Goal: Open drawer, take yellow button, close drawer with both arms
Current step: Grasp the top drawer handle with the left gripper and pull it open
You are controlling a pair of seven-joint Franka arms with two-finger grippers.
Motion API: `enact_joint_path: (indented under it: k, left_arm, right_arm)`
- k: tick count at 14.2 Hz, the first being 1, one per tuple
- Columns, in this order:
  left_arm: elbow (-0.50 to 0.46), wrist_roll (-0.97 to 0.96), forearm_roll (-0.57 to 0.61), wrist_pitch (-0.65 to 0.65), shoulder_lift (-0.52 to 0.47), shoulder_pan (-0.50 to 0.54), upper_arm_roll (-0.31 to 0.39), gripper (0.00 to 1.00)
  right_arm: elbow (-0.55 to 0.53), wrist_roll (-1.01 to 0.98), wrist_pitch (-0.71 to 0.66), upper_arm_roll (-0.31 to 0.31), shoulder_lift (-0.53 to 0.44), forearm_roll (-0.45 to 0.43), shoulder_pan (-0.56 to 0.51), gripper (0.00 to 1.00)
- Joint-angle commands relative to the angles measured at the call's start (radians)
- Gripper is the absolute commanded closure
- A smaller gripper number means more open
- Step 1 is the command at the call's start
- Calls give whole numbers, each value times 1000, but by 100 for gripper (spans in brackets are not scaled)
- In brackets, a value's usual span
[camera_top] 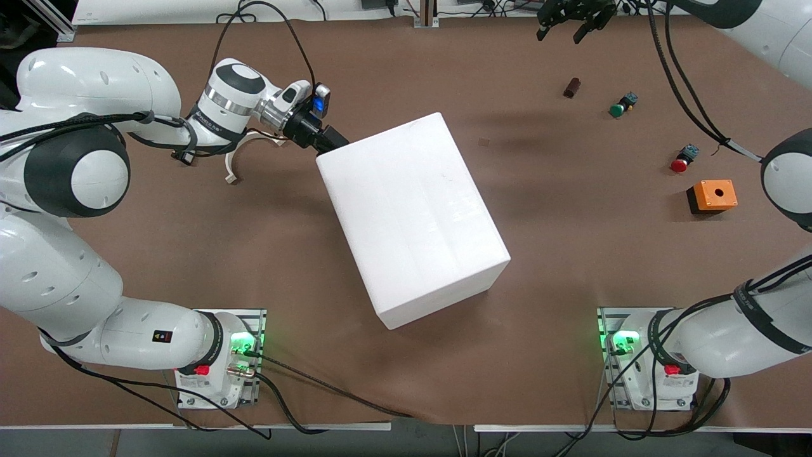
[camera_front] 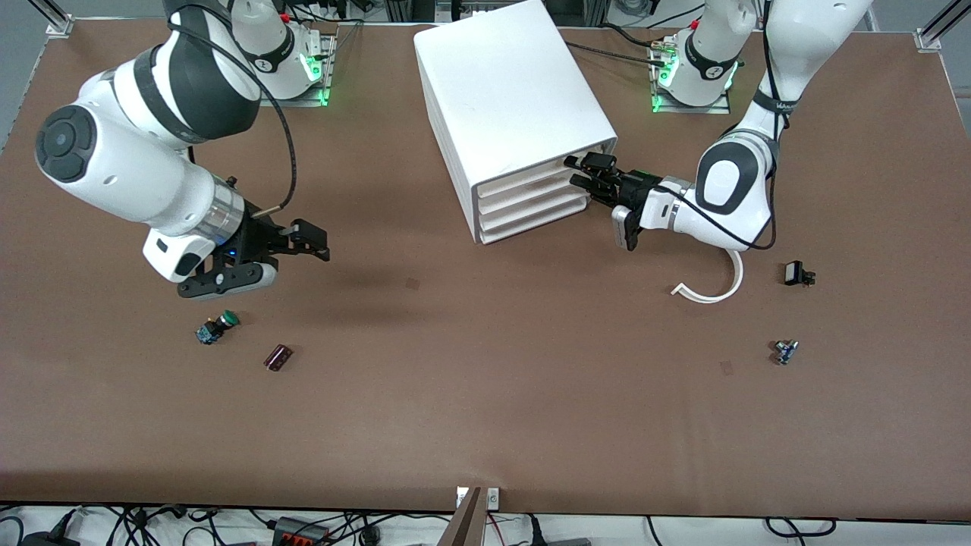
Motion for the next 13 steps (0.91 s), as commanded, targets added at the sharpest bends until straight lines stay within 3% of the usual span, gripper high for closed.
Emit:
enact_joint_path:
  k: [1, 5, 8, 13]
  left_arm:
    - [-13, 45, -30, 10, -5, 5, -10, 83]
    - [6, 43, -29, 12, -4, 14, -7, 96]
    - [59, 28, -21, 12, 27, 19, 7, 97]
    - [226, 30, 59, 12, 133, 77, 13, 96]
  right_arm:
    - [26, 15, 19, -1, 24, 18, 17, 0]
    - [90, 14, 21, -1, 66, 66, 52, 0]
    - [94, 9, 56, -1, 75, 72, 75, 0]
    - [110, 20, 145, -1, 107, 69, 138, 0]
